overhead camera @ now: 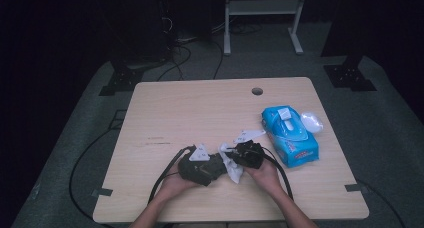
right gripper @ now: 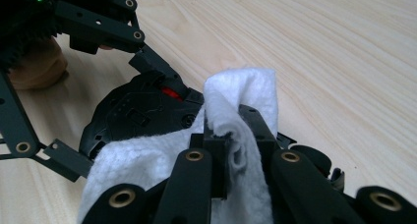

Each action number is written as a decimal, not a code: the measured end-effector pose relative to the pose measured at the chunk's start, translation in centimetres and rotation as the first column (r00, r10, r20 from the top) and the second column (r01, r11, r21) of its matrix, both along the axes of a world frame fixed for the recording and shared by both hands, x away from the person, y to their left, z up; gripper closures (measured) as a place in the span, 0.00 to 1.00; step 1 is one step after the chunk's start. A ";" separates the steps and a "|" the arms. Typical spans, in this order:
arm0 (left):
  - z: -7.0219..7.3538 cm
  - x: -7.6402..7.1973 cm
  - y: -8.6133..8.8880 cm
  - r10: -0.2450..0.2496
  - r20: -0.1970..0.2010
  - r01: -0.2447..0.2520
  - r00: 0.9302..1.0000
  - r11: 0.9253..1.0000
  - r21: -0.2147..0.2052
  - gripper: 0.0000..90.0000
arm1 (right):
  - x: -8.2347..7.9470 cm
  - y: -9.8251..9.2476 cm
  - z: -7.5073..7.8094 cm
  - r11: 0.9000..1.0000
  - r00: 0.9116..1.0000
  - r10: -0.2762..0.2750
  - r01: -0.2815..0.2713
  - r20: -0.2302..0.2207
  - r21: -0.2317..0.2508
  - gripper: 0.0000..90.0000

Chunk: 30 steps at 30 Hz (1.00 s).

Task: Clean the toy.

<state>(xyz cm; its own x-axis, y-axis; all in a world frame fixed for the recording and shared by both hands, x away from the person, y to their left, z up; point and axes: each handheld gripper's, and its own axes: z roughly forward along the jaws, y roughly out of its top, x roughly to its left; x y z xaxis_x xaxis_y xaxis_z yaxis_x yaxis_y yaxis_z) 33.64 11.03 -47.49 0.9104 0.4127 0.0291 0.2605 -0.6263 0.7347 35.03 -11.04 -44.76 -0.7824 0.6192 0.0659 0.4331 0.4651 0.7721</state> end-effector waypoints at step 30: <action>0.0 -0.1 -0.1 0.003 -0.003 -0.003 1.000 1.000 0.008 0.26 | -1.4 5.0 0.1 0.995 0.995 0.098 -0.097 0.037 -0.034 0.92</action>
<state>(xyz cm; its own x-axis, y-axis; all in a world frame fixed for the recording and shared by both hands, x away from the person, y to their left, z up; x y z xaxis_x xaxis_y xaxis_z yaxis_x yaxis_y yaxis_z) 33.49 10.98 -47.48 0.9092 0.4152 0.0294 0.2646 -0.6311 0.7292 33.64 -6.06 -44.64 -0.8406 0.5415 0.0159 0.3549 0.5284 0.7712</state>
